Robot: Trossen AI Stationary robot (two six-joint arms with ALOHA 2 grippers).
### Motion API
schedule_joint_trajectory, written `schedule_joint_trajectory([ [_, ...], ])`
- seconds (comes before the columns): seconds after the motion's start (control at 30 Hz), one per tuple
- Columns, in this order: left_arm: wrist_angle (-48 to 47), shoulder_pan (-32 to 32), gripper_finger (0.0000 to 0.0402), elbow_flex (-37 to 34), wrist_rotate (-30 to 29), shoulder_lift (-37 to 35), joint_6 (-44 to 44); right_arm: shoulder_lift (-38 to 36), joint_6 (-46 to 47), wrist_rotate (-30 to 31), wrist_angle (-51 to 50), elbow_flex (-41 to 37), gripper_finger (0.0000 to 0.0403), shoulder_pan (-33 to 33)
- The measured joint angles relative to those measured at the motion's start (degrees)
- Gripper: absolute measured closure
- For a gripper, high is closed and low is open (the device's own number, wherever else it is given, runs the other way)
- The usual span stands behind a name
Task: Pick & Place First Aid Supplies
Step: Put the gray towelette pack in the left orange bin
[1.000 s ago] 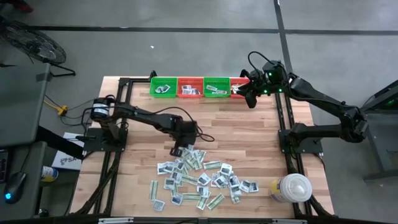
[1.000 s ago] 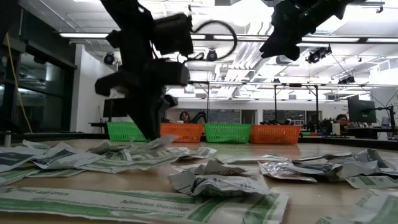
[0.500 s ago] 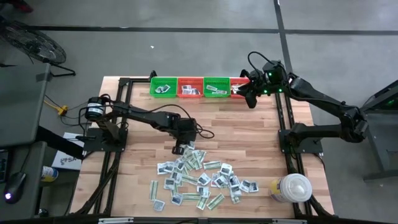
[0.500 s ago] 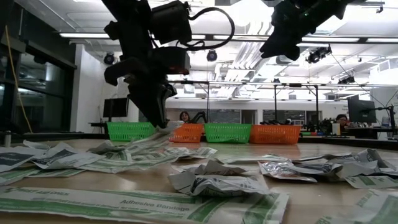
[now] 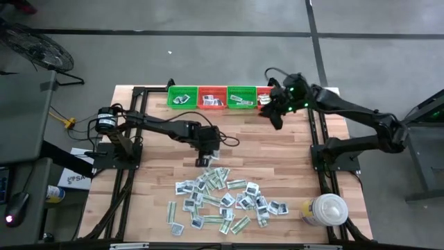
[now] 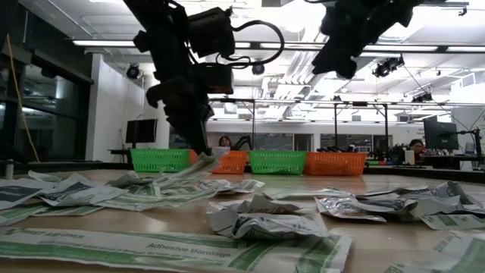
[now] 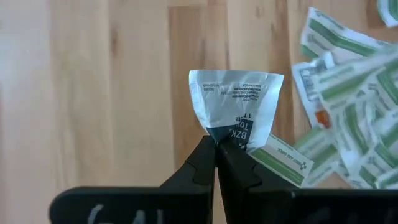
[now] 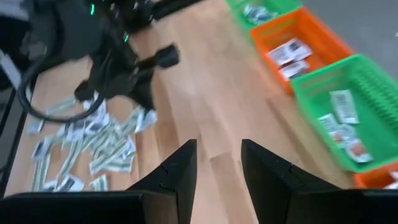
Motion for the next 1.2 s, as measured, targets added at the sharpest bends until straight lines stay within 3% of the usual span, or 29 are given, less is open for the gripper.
schedule_joint_trajectory([
  [0.33,2.5,0.6,0.04,0.0,-1.9,-0.1,-2.3,12.3,6.0,1.4,4.3,0.0,0.0284,10.6],
  [0.77,5.3,0.6,0.04,0.0,-5.1,-0.1,-5.8,26.9,17.7,1.2,20.7,0.0,0.0284,17.2],
  [1.2,9.4,0.6,0.04,0.1,-7.4,-0.1,-7.0,29.5,22.0,1.9,25.6,0.0,0.0284,17.5],
])
